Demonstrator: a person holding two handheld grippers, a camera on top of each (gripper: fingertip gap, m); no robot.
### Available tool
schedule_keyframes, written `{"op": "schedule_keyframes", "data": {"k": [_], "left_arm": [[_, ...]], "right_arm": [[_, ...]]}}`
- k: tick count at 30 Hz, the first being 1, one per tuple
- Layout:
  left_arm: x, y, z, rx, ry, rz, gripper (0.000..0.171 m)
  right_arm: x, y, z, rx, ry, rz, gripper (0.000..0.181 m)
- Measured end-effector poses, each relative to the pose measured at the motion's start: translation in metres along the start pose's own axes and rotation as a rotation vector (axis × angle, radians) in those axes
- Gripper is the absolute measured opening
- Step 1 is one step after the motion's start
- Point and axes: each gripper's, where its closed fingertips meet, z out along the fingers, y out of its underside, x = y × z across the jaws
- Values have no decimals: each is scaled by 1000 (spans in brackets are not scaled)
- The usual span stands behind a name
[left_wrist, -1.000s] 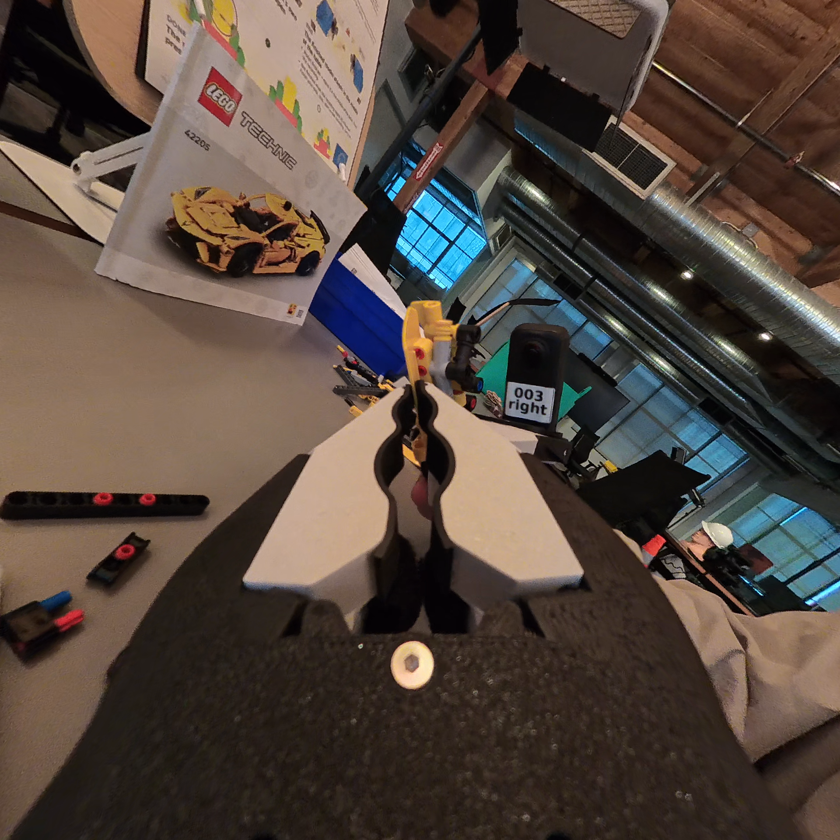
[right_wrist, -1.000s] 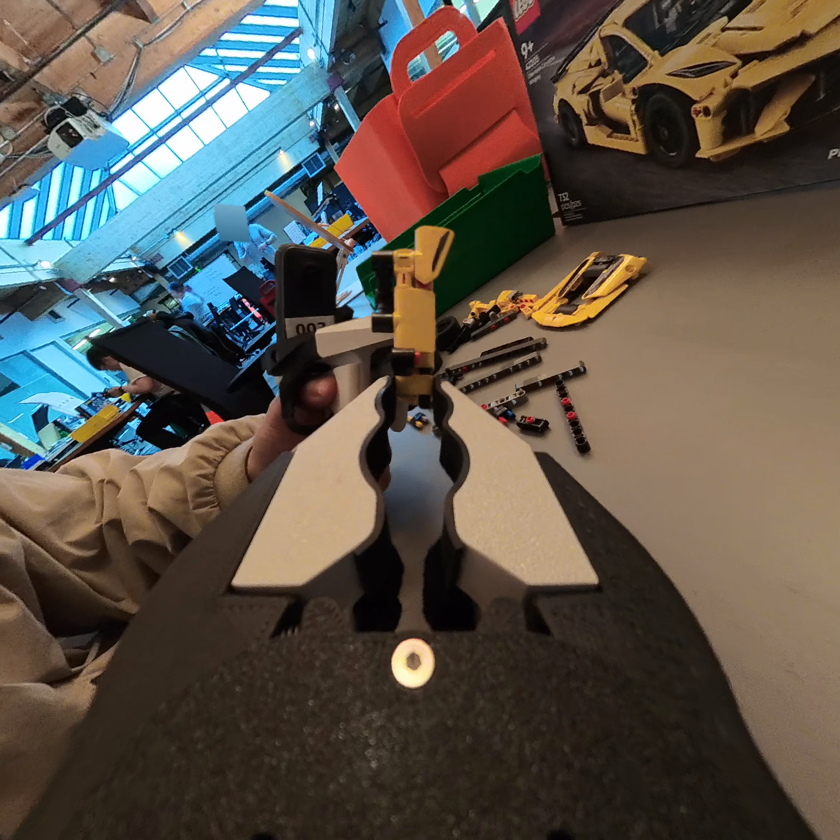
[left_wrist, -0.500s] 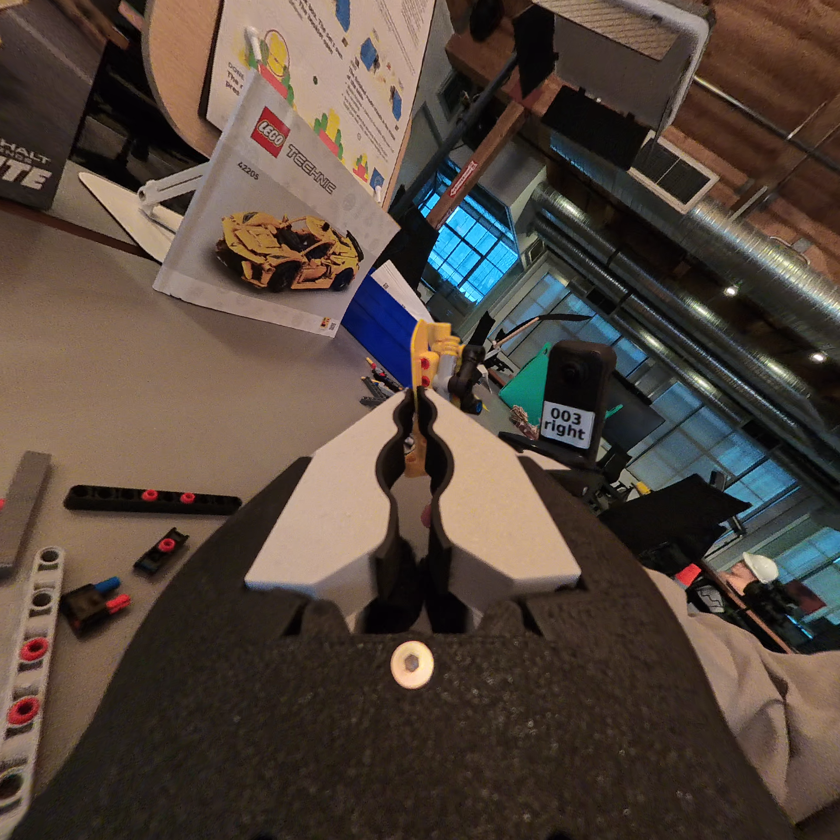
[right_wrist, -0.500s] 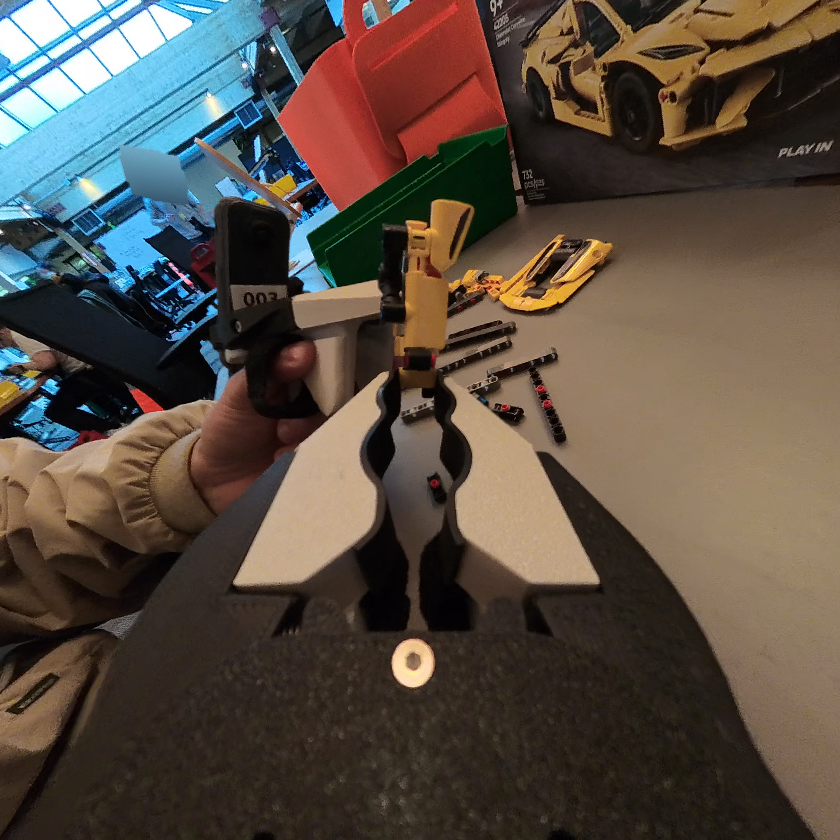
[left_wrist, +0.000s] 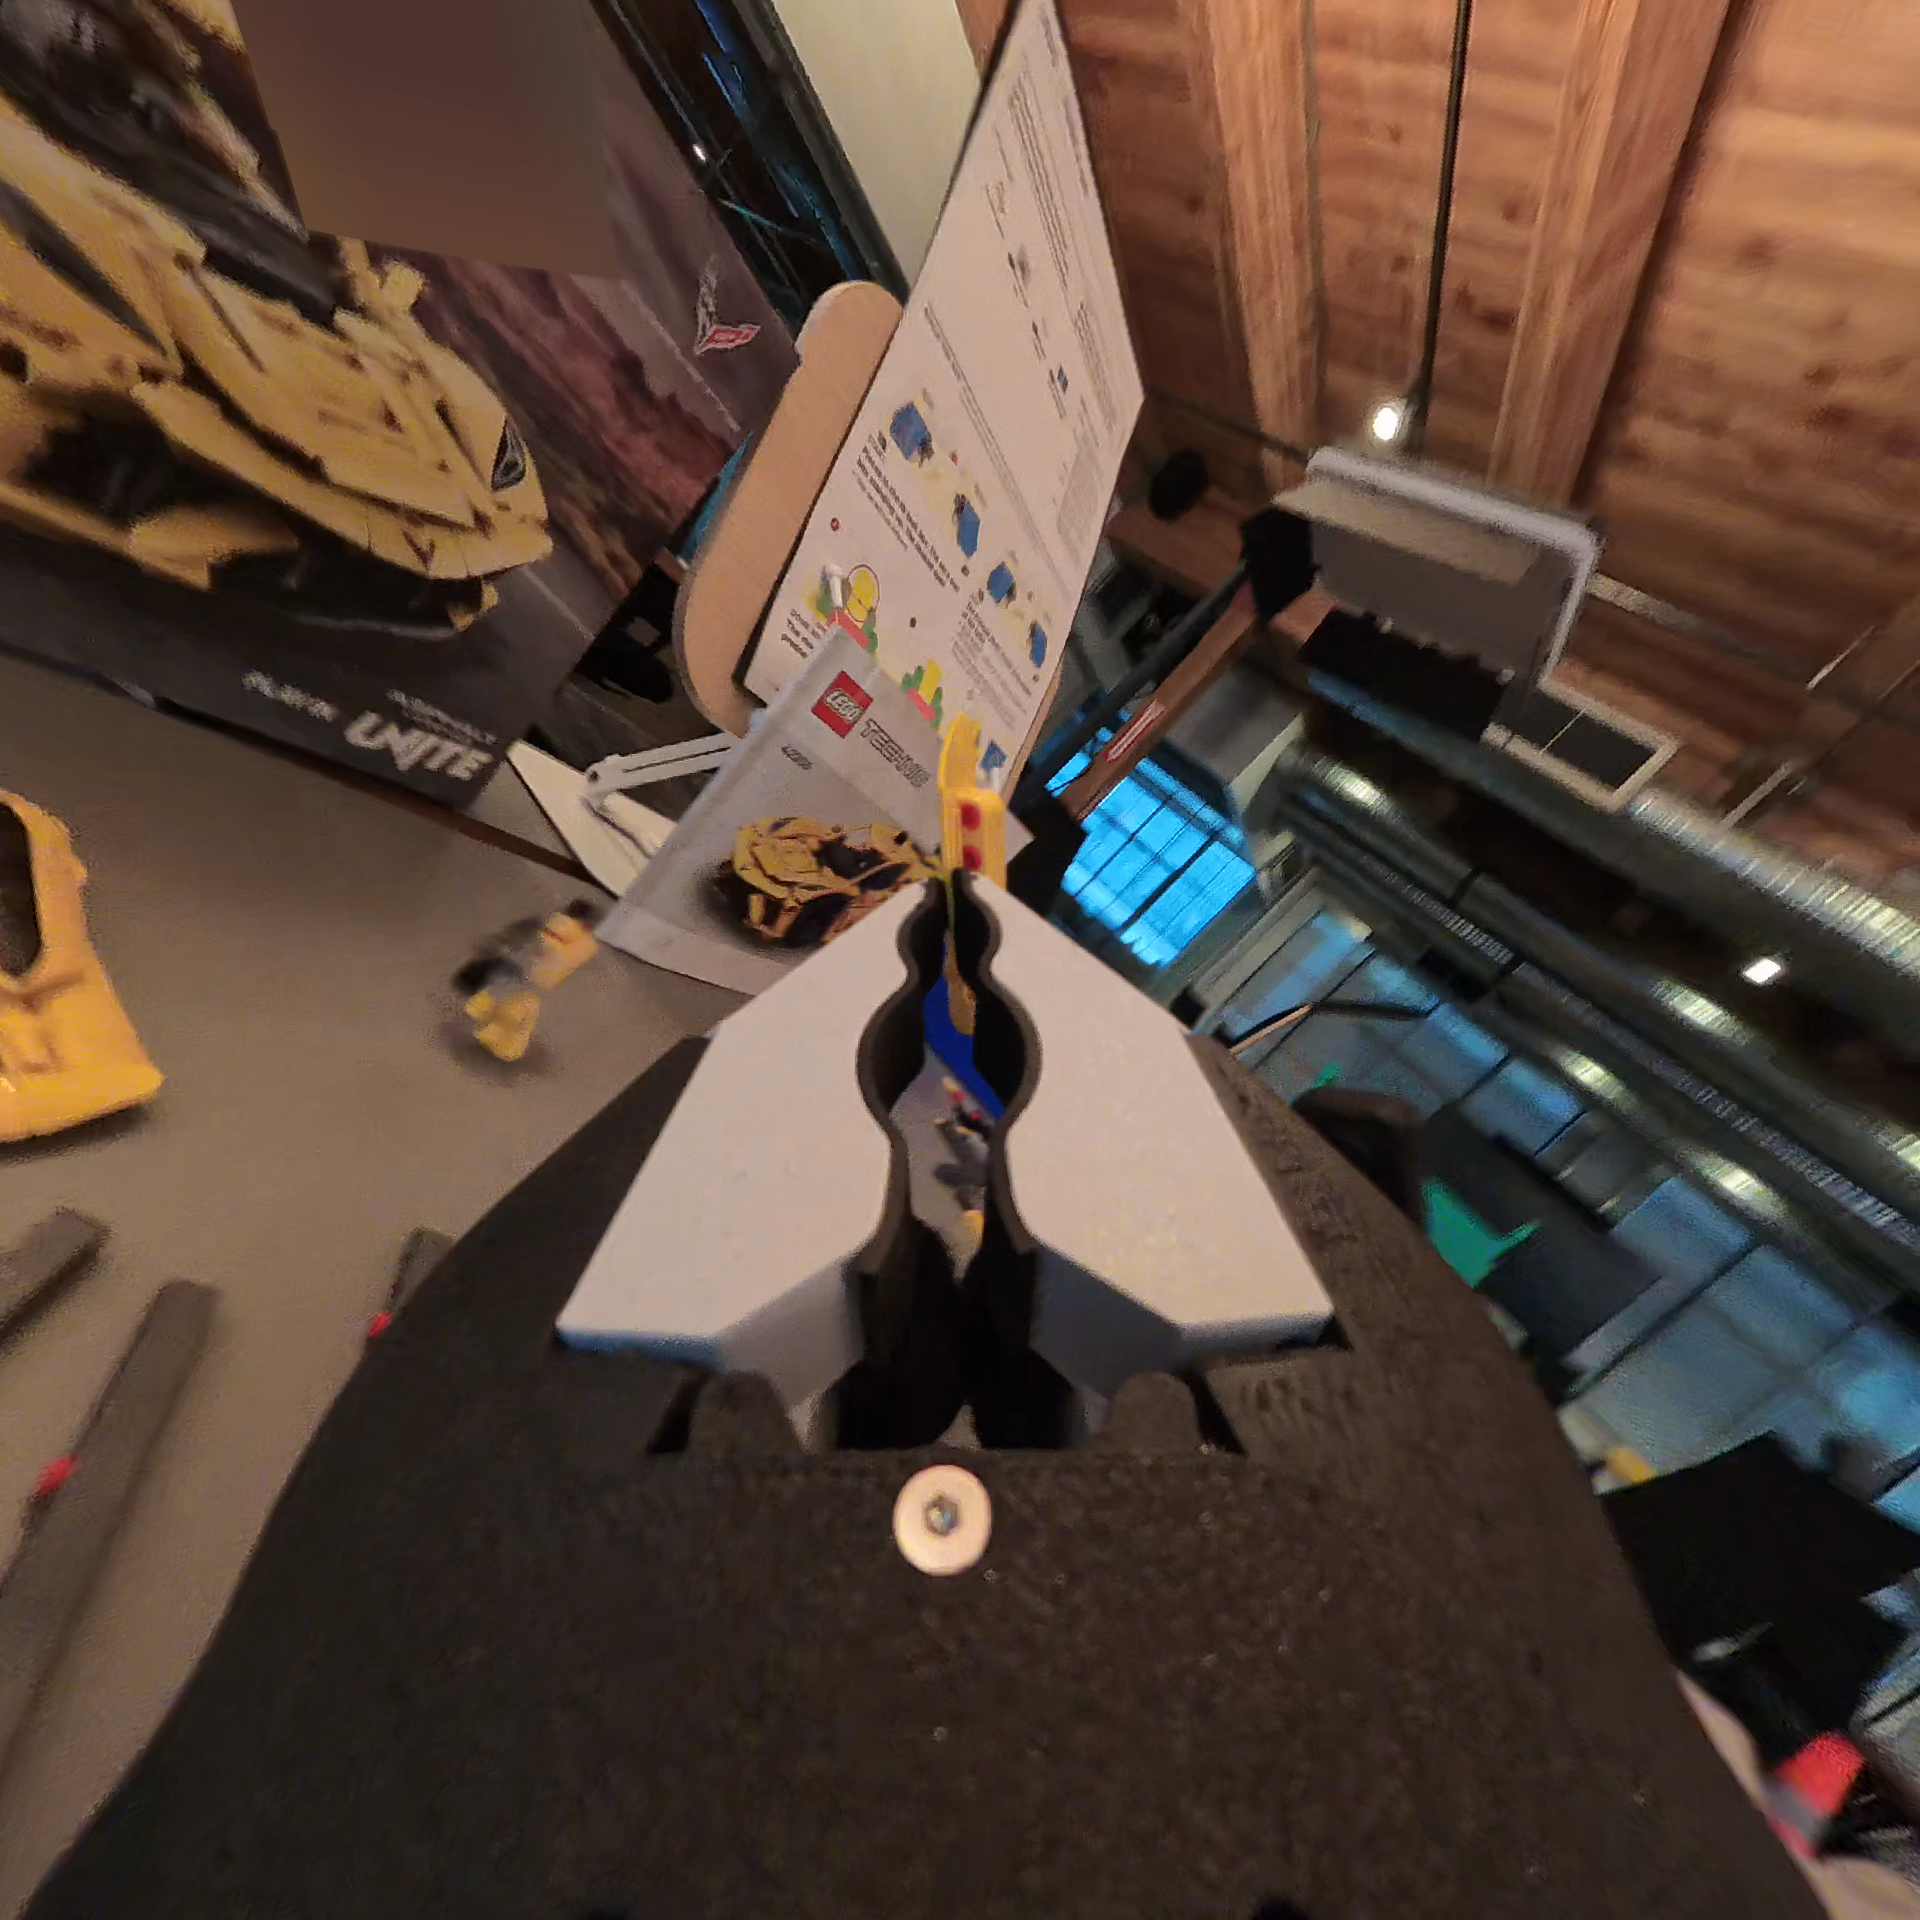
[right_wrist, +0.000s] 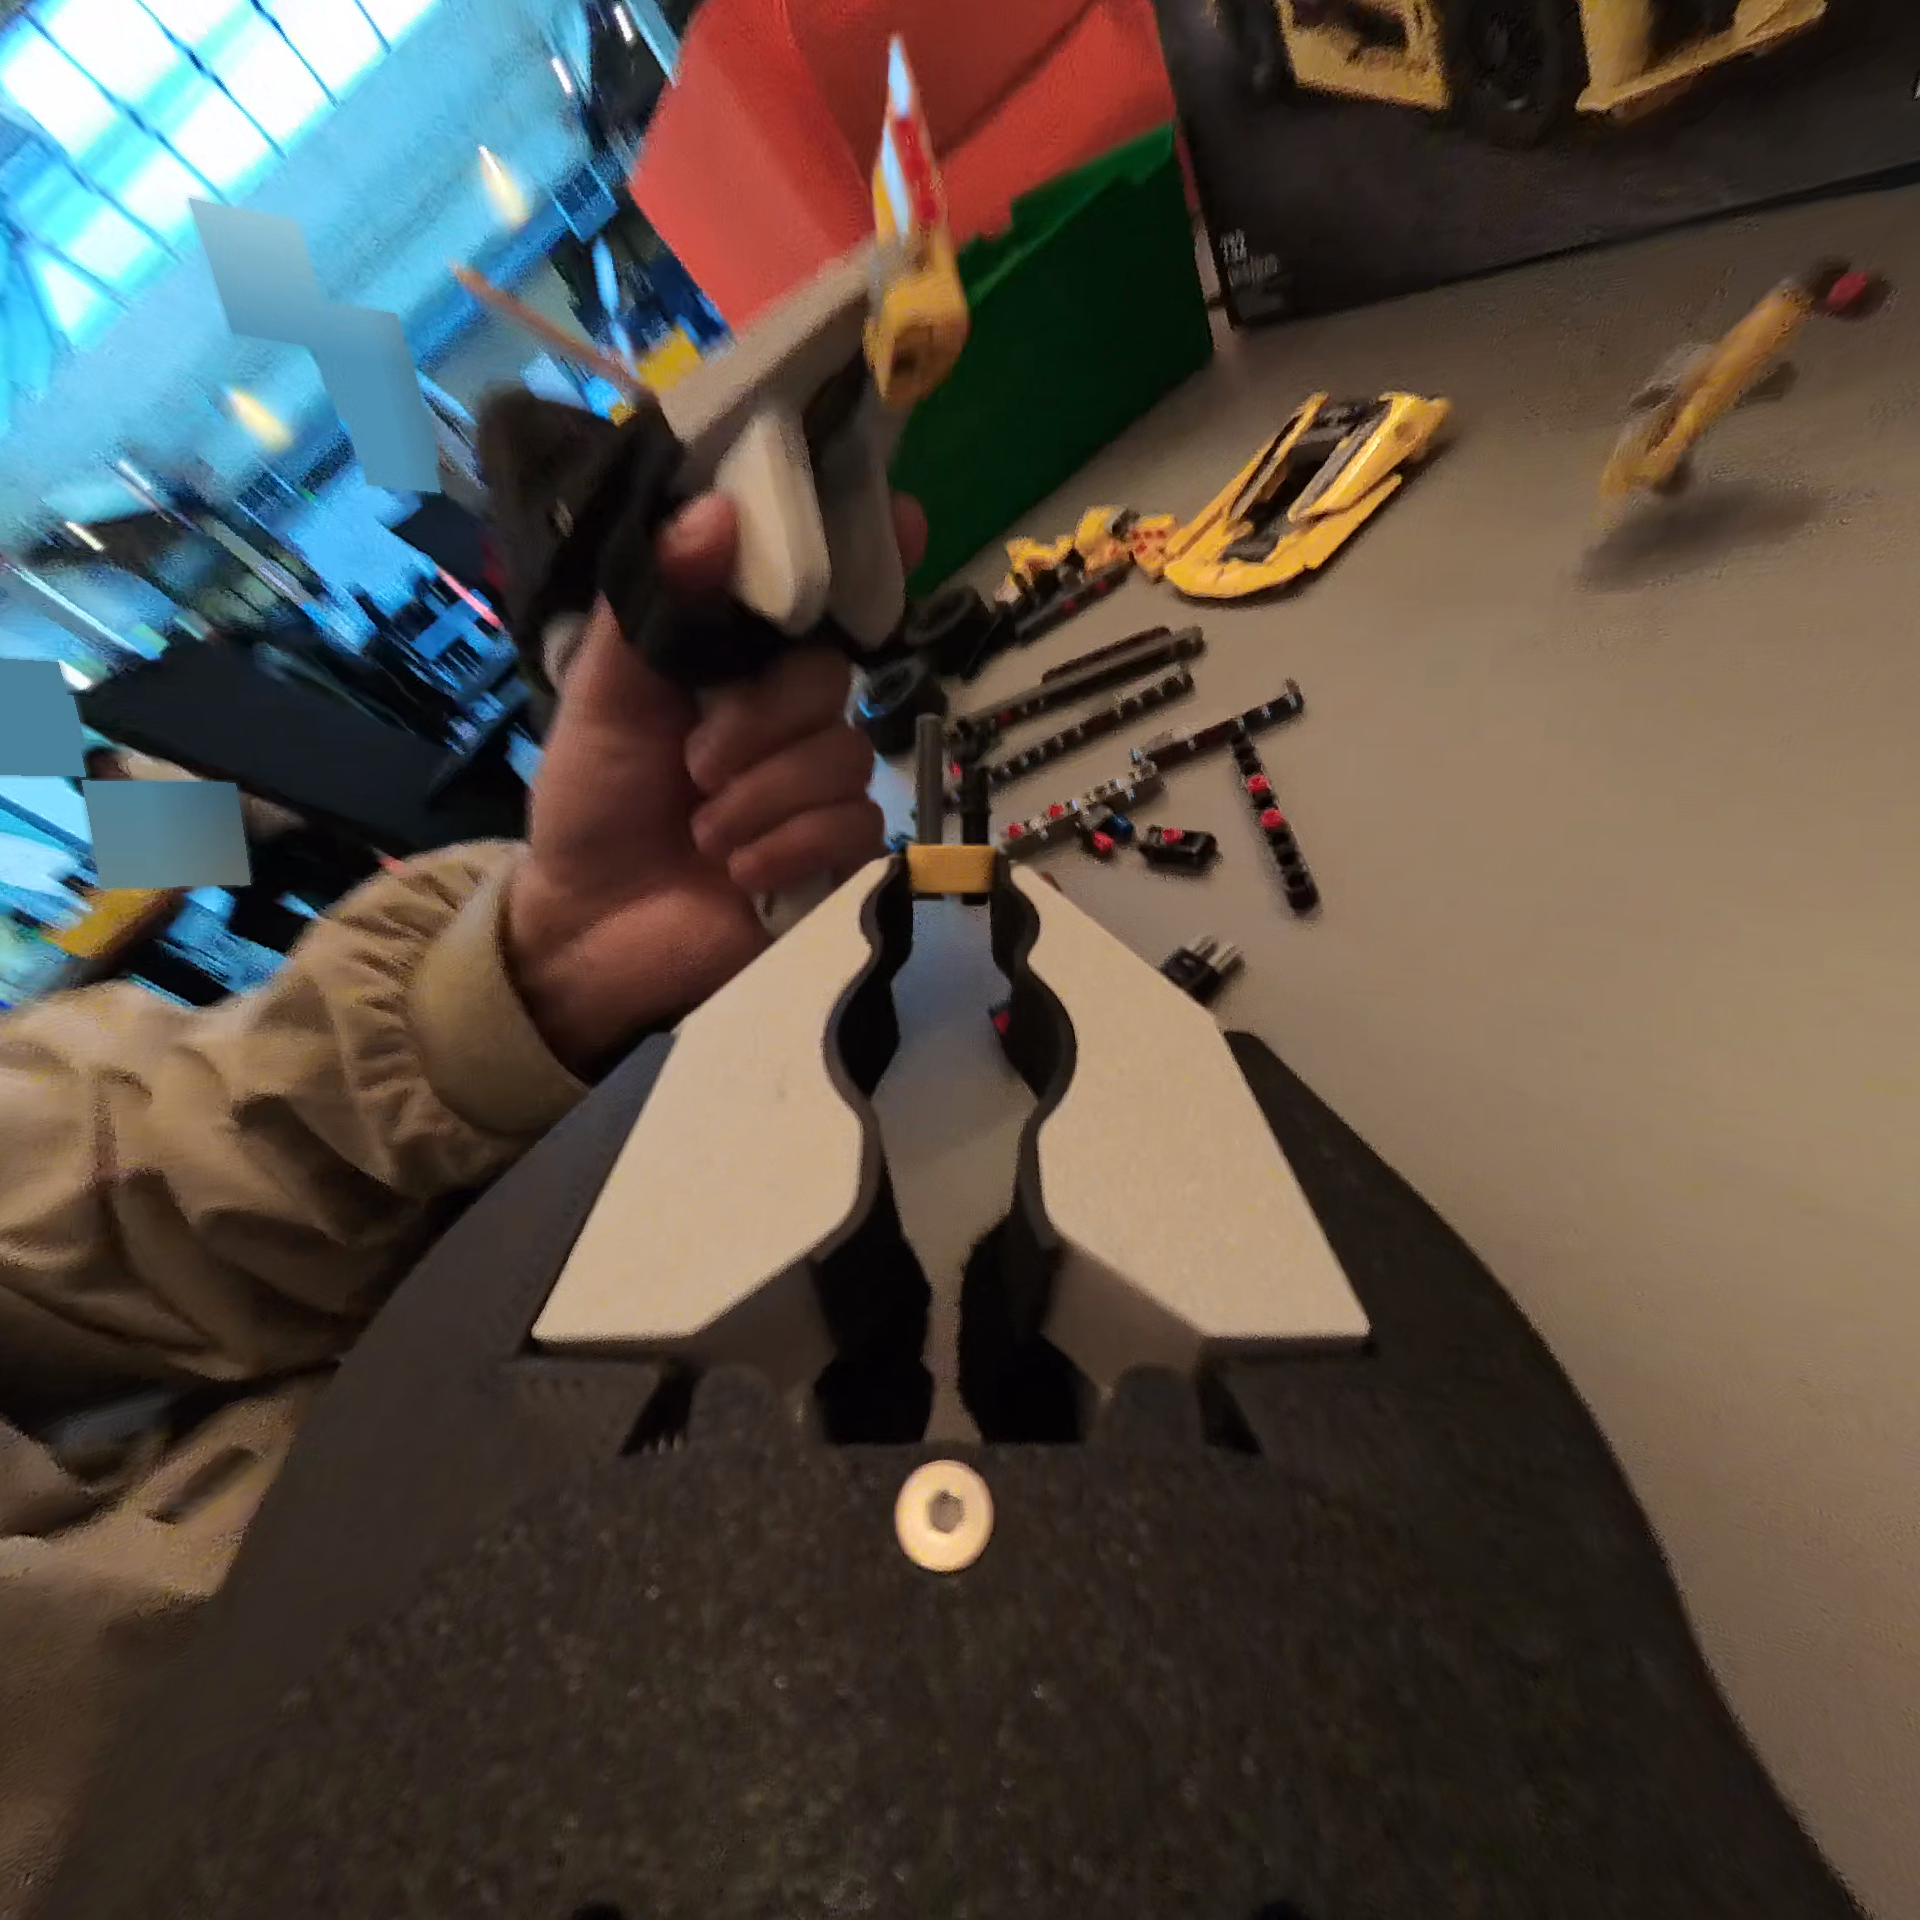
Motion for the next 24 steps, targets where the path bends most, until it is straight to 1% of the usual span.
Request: {"op": "schedule_keyframes", "data": {"k": [1,2,4,5,6,8,11,14,17,21,22,24], "left_arm": [[3,0,1,-13,5,37,1],[5,2,0,-29,7,60,1],[6,9,-2,-70,13,52,1],[4,9,-4,-69,9,39,1],[2,6,-7,-60,5,26,1],[-3,1,-12,-46,3,-10,1],[-9,-7,-20,-19,6,-55,1],[-3,-10,-22,-13,52,-81,1],[7,-5,-19,-46,100,-66,1],[21,12,-14,-126,144,-21,1],[27,18,-12,-158,167,-14,1],[36,35,-9,-240,186,29,1]], "right_arm": [[2,5,1,-33,35,-46,15],[4,4,-2,-31,52,-64,15],[8,-4,-12,9,48,-43,15],[9,-10,-16,43,36,-30,15],[13,-15,-19,68,58,-41,15],[21,-18,-24,65,104,-72,15],[22,-13,-23,34,68,-15,15],[20,-23,-30,97,61,-44,15],[13,-35,-39,163,71,-157,15],[9,-51,-62,234,204,-442,15],[6,-52,-68,241,230,-504,15],[10,-46,-76,188,315,-595,15]]}}
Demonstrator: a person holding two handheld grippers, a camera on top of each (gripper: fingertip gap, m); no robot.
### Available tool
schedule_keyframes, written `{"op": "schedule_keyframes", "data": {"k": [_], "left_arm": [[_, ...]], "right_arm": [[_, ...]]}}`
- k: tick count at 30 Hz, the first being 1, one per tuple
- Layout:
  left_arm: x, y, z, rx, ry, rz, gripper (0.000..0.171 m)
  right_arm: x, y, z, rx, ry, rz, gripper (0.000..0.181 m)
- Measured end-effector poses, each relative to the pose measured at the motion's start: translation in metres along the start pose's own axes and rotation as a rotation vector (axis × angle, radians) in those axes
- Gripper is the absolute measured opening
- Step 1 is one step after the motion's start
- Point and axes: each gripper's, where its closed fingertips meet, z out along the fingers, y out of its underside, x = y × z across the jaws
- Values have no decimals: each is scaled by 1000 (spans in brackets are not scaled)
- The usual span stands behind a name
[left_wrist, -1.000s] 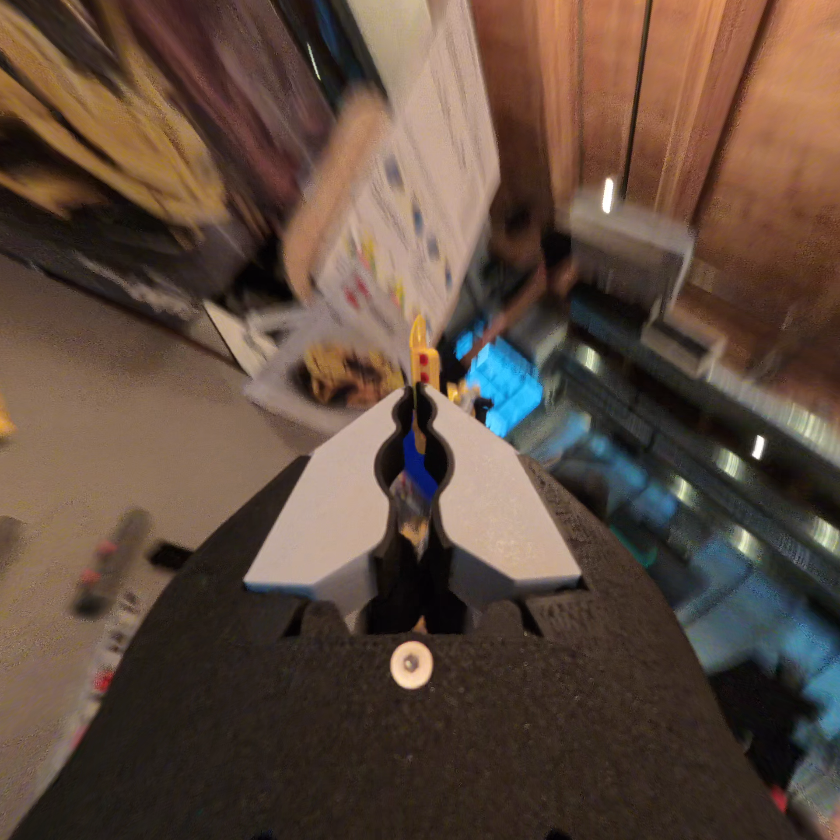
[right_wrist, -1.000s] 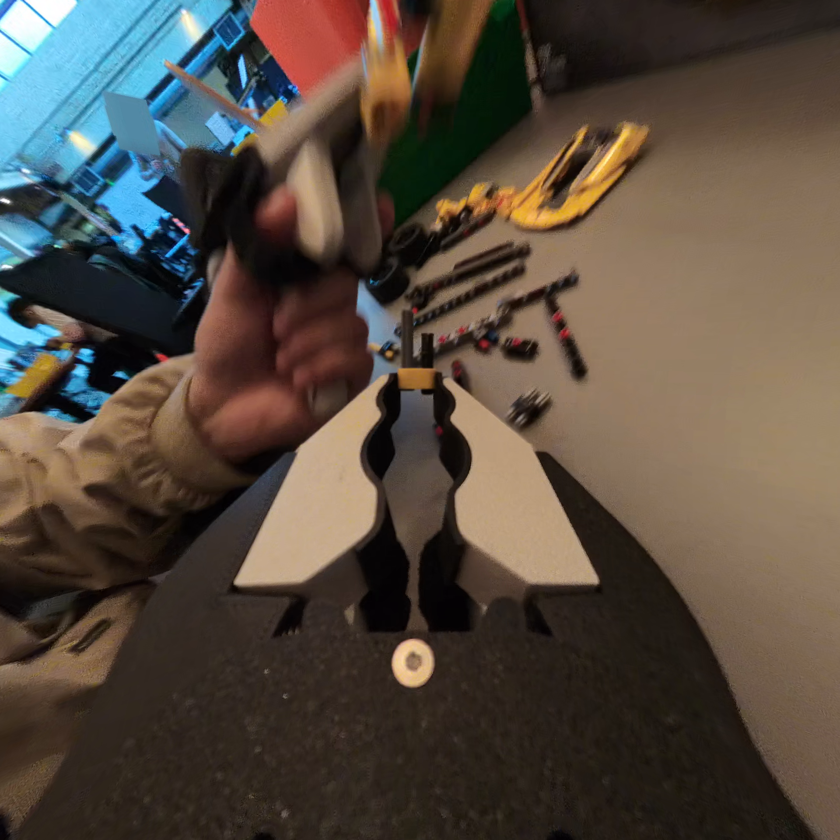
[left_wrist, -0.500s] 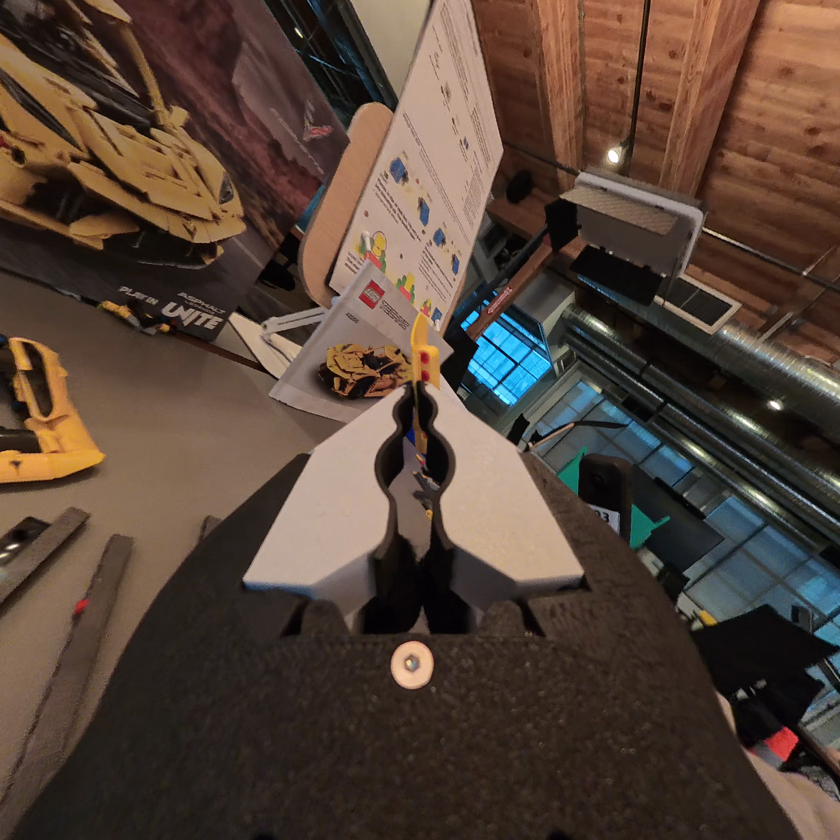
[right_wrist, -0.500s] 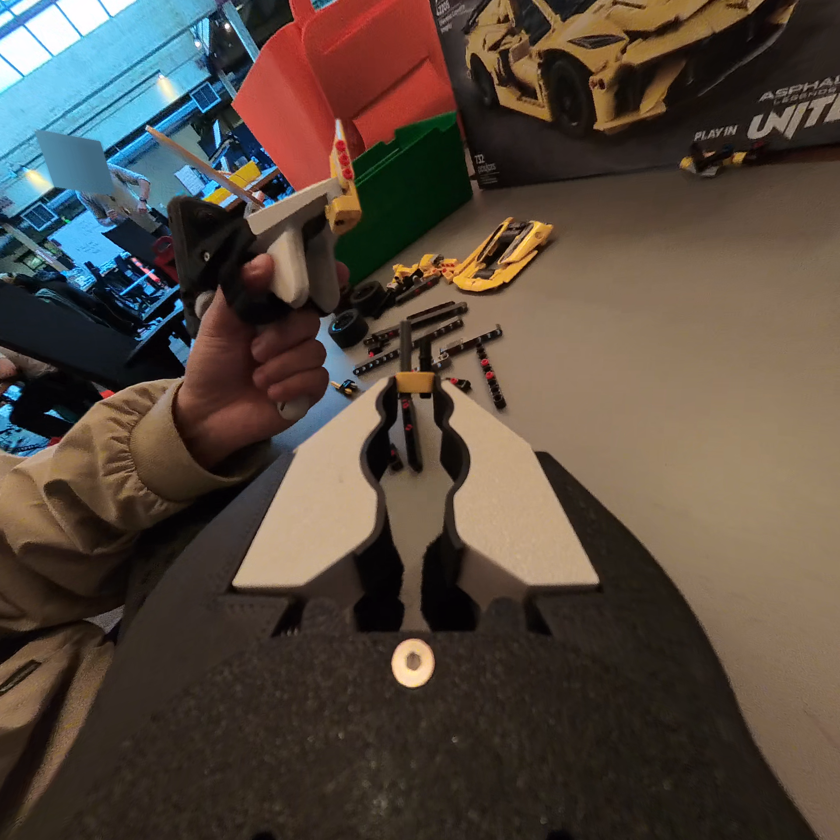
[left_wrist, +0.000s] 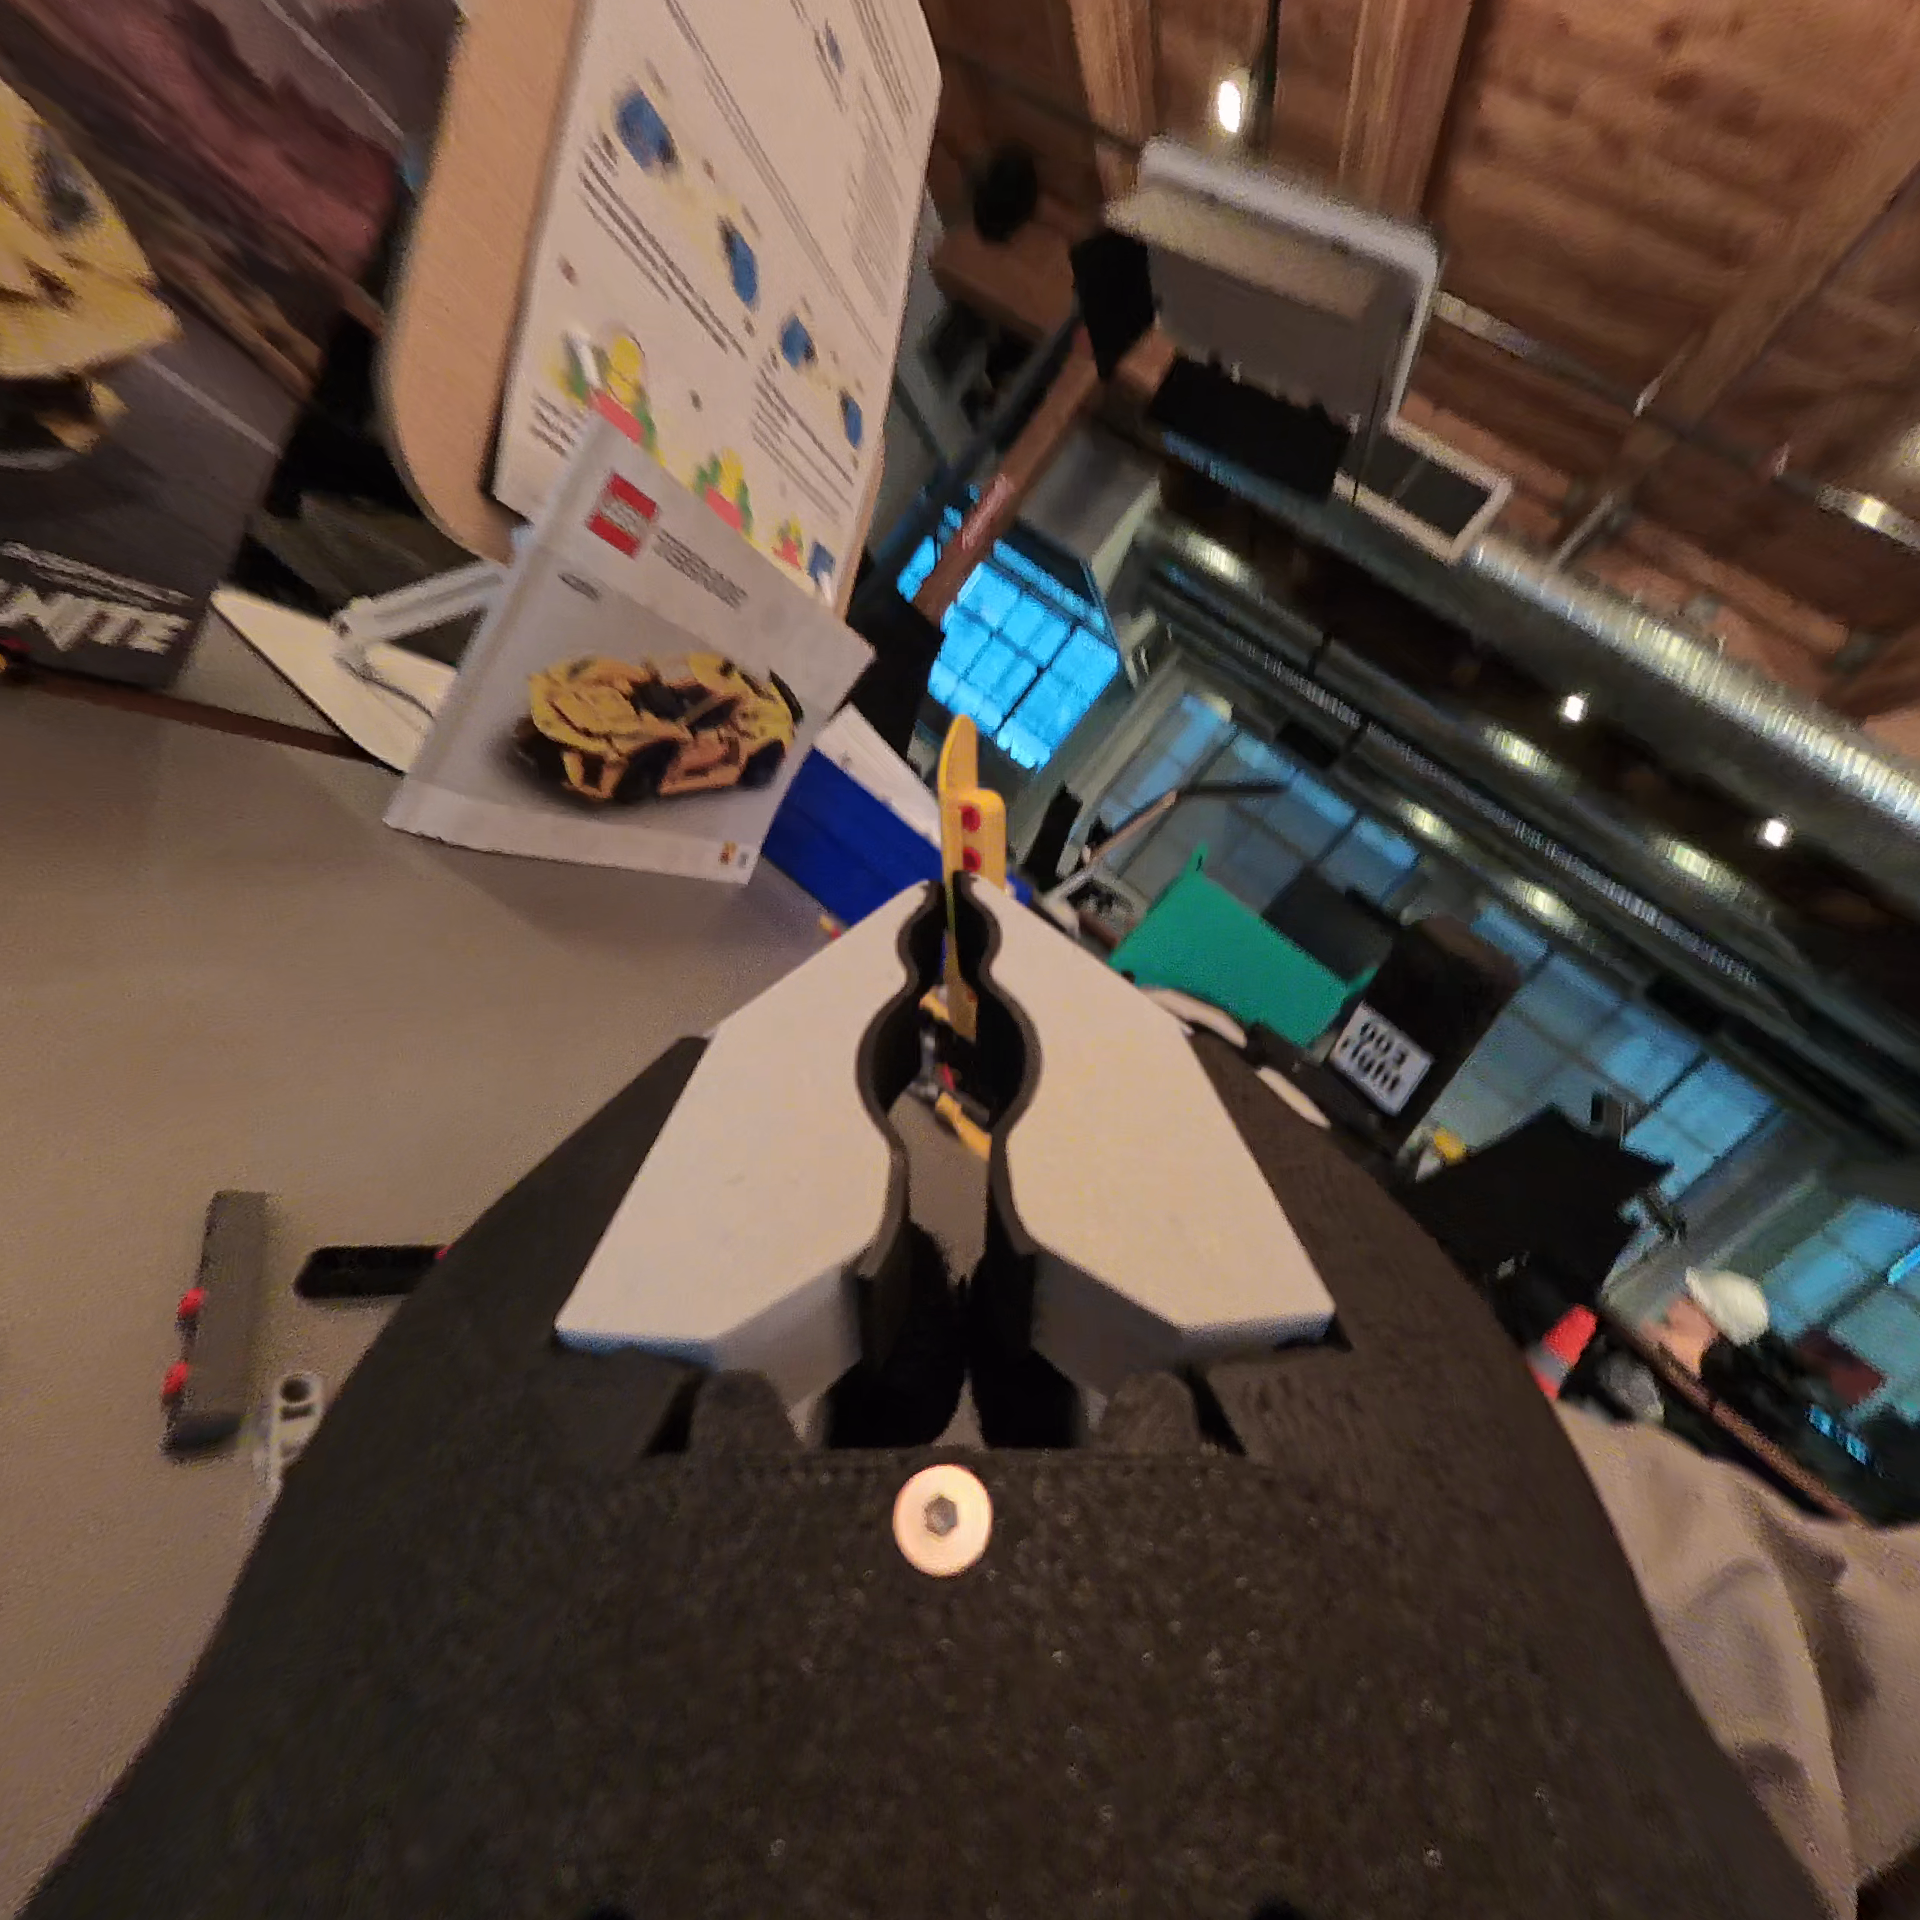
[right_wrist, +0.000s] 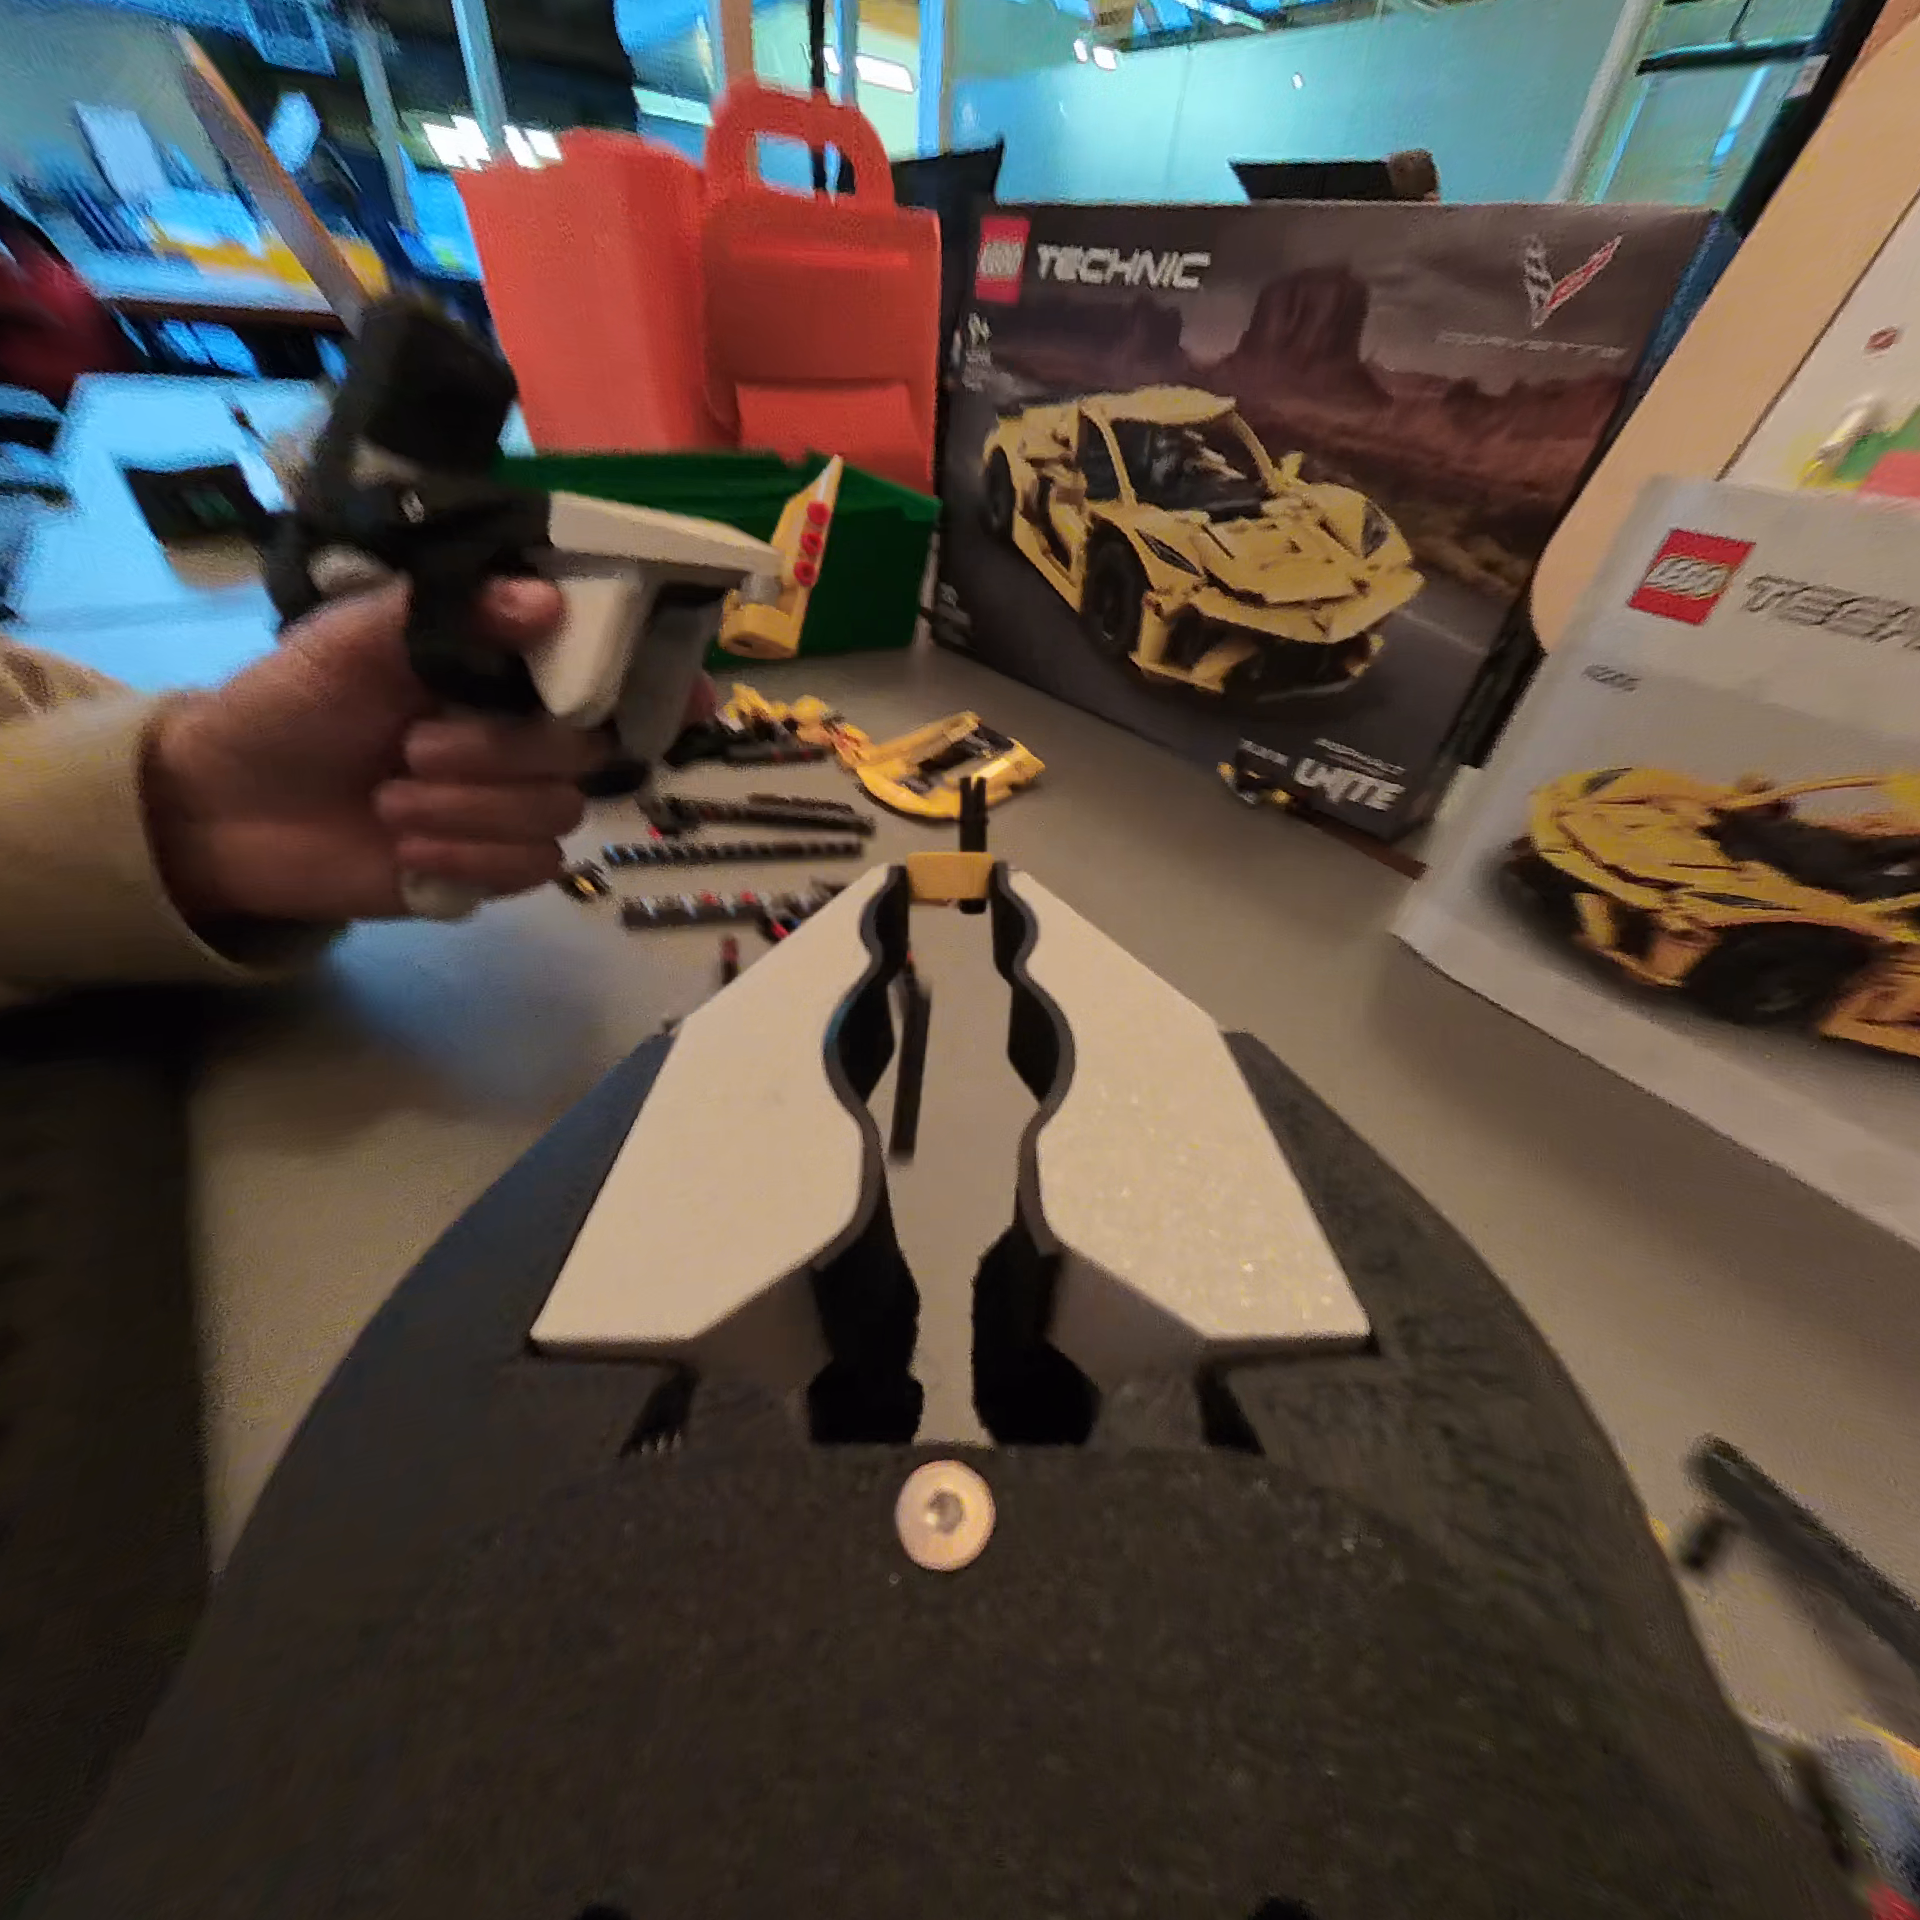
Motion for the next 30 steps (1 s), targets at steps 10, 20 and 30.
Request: {"op": "schedule_keyframes", "data": {"k": [10,20,30], "left_arm": [[7,29,10,-160,-32,158,1],[-5,127,13,-669,-114,342,1],[7,157,16,-767,-65,238,25]], "right_arm": [[5,60,5,-258,-34,89,15],[7,35,-5,-138,49,-82,15],[-2,43,1,-201,31,-188,15]]}}
